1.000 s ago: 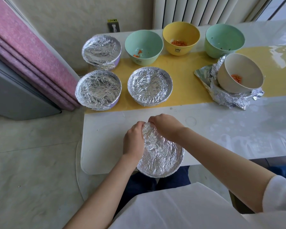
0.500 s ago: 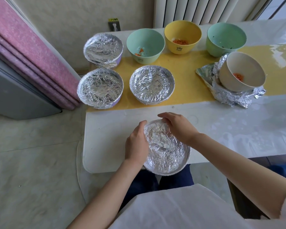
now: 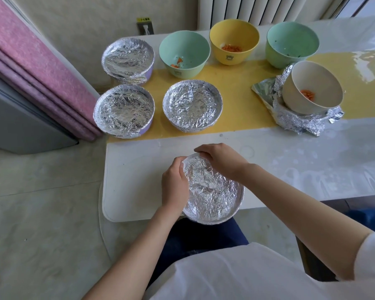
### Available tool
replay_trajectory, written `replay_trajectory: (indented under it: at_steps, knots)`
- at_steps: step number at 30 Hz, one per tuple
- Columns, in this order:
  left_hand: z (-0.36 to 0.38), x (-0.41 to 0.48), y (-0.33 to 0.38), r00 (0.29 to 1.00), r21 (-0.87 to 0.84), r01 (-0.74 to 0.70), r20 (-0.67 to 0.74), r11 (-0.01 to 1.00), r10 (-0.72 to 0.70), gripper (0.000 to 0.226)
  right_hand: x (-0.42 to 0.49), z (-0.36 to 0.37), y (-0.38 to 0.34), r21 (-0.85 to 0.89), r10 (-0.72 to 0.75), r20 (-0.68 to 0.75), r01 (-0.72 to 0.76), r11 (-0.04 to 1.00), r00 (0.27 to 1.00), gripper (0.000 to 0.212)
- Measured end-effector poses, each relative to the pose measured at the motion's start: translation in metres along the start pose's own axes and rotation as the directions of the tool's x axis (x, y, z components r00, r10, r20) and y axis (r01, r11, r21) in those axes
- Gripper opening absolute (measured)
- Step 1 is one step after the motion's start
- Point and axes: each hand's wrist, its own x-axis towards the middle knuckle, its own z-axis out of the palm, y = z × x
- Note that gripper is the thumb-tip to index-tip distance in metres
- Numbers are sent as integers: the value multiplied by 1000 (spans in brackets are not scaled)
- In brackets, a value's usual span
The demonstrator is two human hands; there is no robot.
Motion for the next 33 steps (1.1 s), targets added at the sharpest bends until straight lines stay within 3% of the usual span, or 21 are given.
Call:
replay_trajectory:
  at_steps: [6,11,18,21,27,30,33]
  knots:
    - [4,-2,1,1000,41,19,-25,999,-18,27,3,10,-1,-85,-4,-38,1,996,999,21]
    - [5,-2,3,998,71,37,-50,997,-33,29,15,0,-13,-297,-16,137,56,953,990,27]
    - [6,-3,2,998,95,30,-61,995,-25,30,19,4,-8,-216,-95,162,130,968,982,23]
    - [6,-5,2,997,100,37,-69,994,-30,30,16,-1,0,-39,-54,168,61,997,984,27]
    - [11,-12,7,972,21,163,-173,986,-157,34,2,-14,22,70,21,104,-29,997,994,30]
    - [15,-17,14,970,-7,167,-178,986,-166,41,1,-12,26,33,20,106,-23,999,994,28]
    - [12,-15,14,982,22,139,-135,990,-135,39,5,-15,25,-147,17,176,10,989,984,28]
